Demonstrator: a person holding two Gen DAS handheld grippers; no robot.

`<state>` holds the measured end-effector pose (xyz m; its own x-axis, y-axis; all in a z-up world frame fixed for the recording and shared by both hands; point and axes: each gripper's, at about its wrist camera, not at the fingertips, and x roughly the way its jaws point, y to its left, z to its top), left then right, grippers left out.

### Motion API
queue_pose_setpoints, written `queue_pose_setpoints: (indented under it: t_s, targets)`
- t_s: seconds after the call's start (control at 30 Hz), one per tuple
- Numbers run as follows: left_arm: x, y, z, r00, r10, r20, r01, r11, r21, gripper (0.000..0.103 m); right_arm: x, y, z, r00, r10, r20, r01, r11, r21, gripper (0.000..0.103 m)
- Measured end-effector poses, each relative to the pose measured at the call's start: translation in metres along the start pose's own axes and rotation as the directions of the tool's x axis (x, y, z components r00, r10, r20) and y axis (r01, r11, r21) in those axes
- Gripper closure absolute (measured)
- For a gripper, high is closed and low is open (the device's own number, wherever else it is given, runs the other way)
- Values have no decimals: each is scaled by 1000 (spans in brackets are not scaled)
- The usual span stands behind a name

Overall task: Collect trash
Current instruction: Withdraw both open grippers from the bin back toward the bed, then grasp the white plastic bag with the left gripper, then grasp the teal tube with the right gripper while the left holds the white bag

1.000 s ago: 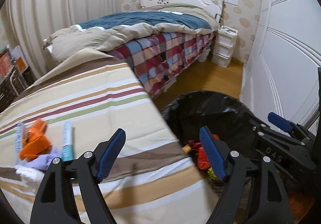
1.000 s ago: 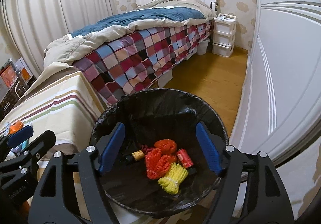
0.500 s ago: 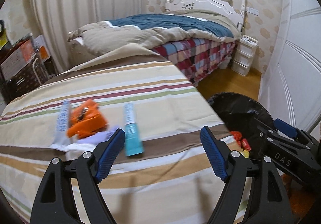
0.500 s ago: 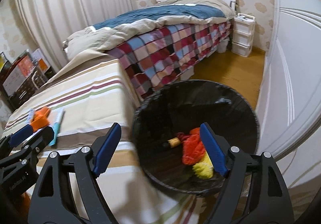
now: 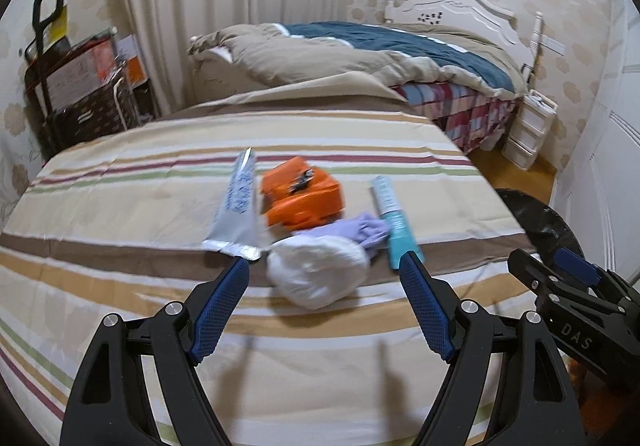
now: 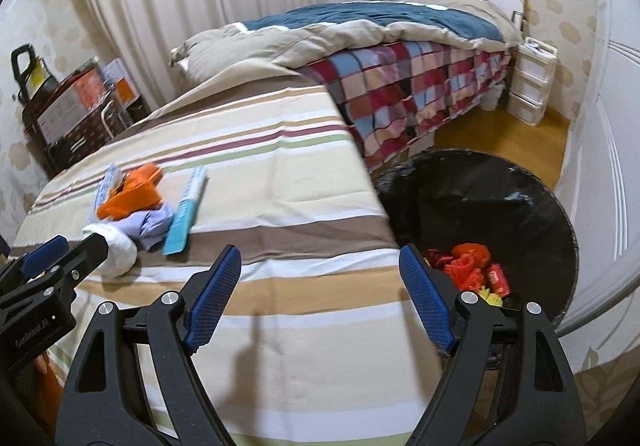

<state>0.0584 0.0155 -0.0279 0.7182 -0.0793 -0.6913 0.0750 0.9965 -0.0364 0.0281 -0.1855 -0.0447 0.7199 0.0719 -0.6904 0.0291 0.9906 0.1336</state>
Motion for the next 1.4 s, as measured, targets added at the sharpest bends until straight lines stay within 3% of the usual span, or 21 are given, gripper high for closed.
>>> queue_pose_setpoints:
  t_s: [0.3,0.57,0.8,1.03,1.27,1.4]
  targets:
    - [19,5,-1,998,-23,-54,23,1000,-9,26,3,10,-1,1000,4,-16,-4,1000,-23,24]
    - [26,5,-7,995,-56,-84,56,998,-6,50,6,9,-1,1000,5,-30,-6,1000,-21,24]
    - [13,10,-12,996,-67,-63,68,998,12,56,9,14,-1,1000,2,-31,-3,999,-36,24]
    - [-2,28,-11,999,-28,-21,29,999,19,56,16,35,4,999,27,-31,-29,996,-79,24]
    - [-8,59,-8,998,55,15,-55,998,-3,56,34,58,22,997,62,-48,-67,992,-107,26]
    - [-4,77,-8,997,80,7,-80,996,-31,56,48,75,32,995,65,-72,-75,987,-139,36]
